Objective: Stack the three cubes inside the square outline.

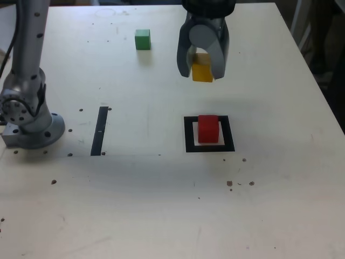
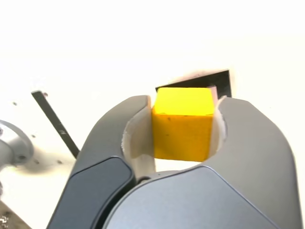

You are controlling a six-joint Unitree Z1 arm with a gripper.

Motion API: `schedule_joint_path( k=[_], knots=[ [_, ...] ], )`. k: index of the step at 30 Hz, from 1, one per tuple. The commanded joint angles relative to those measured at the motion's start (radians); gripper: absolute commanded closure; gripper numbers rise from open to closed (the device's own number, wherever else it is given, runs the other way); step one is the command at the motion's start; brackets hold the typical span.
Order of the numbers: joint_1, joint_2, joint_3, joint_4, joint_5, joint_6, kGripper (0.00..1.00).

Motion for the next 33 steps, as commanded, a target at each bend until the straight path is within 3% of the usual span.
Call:
schedule_joint_path(
  k=[1, 5, 13, 33],
  knots=[
    [-0.049, -0.018, 0.017, -0.004, -0.026, -0.054, 0.89],
    [-0.117, -0.024, 0.038, -0.01, -0.043, -0.148, 0.89],
    [-0.241, -0.023, 0.024, -0.019, -0.016, -0.3, 0.89],
    [-0.209, 0.067, 0.027, -0.038, -0.008, -0.361, 0.89]
  ],
)
